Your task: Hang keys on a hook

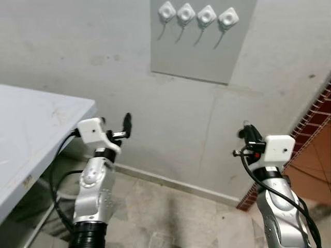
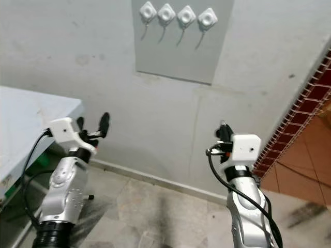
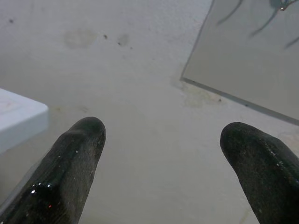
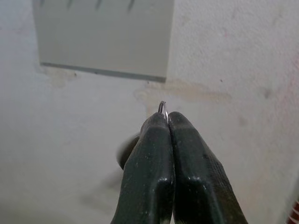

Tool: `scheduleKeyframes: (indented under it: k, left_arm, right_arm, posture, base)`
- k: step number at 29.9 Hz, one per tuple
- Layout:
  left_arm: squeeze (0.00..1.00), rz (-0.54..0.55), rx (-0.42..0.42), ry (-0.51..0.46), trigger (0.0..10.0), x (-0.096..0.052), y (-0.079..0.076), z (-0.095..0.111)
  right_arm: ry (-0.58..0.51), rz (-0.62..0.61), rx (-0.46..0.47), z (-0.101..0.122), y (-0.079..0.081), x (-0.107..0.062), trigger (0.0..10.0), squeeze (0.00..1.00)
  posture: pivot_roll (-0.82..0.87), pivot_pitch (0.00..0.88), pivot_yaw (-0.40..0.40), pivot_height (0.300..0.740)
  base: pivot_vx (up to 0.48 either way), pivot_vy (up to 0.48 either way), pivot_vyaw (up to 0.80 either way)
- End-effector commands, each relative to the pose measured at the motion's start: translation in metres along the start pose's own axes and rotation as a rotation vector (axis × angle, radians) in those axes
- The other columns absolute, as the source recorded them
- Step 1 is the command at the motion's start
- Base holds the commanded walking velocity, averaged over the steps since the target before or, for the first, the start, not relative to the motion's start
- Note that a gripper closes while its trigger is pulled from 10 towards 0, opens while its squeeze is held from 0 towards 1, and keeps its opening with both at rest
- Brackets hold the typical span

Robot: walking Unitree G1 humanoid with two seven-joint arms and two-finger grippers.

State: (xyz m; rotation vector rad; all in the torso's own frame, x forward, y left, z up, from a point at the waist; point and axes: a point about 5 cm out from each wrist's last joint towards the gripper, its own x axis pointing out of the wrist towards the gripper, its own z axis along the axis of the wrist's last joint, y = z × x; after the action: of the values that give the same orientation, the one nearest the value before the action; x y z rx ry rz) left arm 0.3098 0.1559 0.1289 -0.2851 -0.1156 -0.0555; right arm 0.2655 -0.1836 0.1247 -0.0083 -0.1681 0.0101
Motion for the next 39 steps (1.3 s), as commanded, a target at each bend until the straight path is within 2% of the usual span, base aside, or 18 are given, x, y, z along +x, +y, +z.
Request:
scheduleKeyframes:
  k: [1, 14, 21, 28, 39]
  left_arm:
    - [0.00, -0.023, -0.003, 0.008, 10.0, 0.000, -0.006, 0.000]
    - [0.00, -0.023, -0.001, 0.012, 10.0, 0.000, -0.006, -0.001]
    - [0.00, -0.011, 0.019, 0.022, 10.0, 0.001, -0.006, -0.001]
    - [0.00, -0.058, 0.046, 0.005, 10.0, 0.002, -0.010, 0.006]
    - [0.00, -0.085, 0.059, 0.003, 10.0, 0.005, -0.014, 0.011]
  right_arm:
    - [-0.010, -0.004, -0.008, 0.004, -0.003, 0.000, 10.0, 0.00]
    - [-0.007, -0.006, -0.006, 0.003, -0.002, -0.001, 10.0, 0.00]
    - [-0.015, -0.014, 0.002, 0.004, -0.003, -0.001, 10.0, 0.00]
    - [-0.061, -0.037, 0.050, 0.012, -0.009, 0.001, 10.0, 0.00]
    - [-0.126, -0.040, 0.071, 0.027, -0.007, 0.007, 10.0, 0.00]
  posture:
    - [-0.08, 0.000, 0.022, 0.740]
    - [-0.08, 0.000, 0.023, 0.740]
    - [-0.08, 0.000, 0.024, 0.740]
    - [-0.08, 0.000, 0.025, 0.740]
    - [-0.07, 0.000, 0.034, 0.740]
  base:
    - [0.000, 0.345, 0.00]
    - [0.000, 0.334, 0.00]
    - [0.000, 0.000, 0.00]
    - [0.000, 0.000, 0.00]
    - [0.000, 0.000, 0.00]
